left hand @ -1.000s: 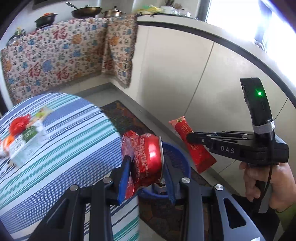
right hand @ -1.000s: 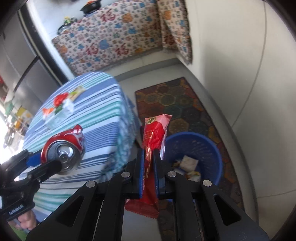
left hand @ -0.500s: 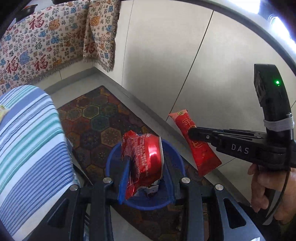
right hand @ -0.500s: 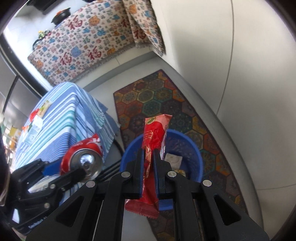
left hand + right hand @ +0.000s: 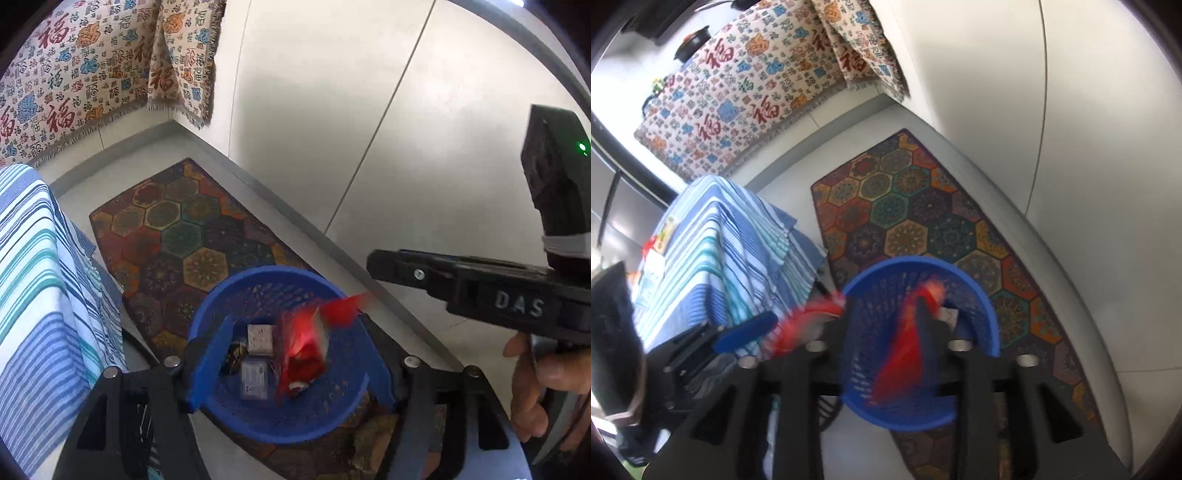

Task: Collect trash
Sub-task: 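Carry can and red packet over the blue basket and open both tools, then return both open tools over the table toward the milk carton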

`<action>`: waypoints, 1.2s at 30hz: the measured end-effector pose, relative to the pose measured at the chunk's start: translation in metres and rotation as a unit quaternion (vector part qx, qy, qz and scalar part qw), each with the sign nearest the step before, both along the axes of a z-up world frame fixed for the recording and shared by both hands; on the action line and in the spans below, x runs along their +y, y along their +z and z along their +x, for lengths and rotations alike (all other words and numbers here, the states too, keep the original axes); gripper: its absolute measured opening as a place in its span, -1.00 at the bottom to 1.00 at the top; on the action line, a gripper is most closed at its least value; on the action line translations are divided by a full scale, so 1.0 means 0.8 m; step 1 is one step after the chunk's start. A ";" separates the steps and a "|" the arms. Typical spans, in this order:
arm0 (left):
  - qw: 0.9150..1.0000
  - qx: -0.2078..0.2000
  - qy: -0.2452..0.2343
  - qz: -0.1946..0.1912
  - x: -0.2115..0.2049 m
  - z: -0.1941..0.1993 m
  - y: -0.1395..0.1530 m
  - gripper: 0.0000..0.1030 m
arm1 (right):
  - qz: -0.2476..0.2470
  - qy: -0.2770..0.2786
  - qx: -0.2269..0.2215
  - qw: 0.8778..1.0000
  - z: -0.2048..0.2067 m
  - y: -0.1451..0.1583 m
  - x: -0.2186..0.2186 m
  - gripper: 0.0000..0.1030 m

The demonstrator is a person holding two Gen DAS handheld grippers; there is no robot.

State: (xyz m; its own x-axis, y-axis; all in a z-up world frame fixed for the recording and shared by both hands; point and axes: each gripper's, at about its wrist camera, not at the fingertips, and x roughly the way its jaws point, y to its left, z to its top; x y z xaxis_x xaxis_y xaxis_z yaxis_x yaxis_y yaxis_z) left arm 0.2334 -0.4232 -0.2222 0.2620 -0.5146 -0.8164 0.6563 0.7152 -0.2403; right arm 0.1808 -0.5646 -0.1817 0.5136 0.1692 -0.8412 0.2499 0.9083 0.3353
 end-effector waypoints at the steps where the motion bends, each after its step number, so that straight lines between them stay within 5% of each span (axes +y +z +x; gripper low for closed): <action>1: 1.000 0.001 0.002 0.000 0.001 0.001 0.001 0.35 | -0.002 0.000 -0.002 1.000 0.000 0.001 0.001 -0.29; 5: 1.000 -0.014 0.017 -0.005 0.016 -0.002 0.015 0.35 | -0.023 0.000 -0.020 1.000 -0.003 0.015 0.008 -0.23; 15: 0.997 -0.071 0.034 -0.002 0.128 -0.072 0.083 0.35 | -0.127 0.019 -0.090 0.988 -0.022 0.067 0.068 0.65; 25: 0.989 -0.077 0.120 0.035 0.315 -0.109 0.083 0.35 | -0.133 0.140 -0.156 0.969 -0.045 0.089 0.233 0.82; 31: 0.987 -0.066 0.141 0.045 0.401 -0.085 0.071 0.35 | -0.100 0.245 -0.133 0.955 -0.042 0.058 0.358 0.82; 36: 0.989 -0.080 0.117 0.048 0.428 -0.038 0.056 0.35 | -0.091 0.281 -0.108 0.949 -0.035 0.027 0.406 0.82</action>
State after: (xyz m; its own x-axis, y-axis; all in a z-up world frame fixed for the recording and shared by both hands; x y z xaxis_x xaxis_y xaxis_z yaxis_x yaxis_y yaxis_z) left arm 0.2033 -0.0804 -0.1773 0.4954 -0.3463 -0.7966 0.4936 0.8669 -0.0699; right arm 0.1529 -0.2396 -0.1603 0.5499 0.3293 -0.7676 -0.3475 0.9259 0.1483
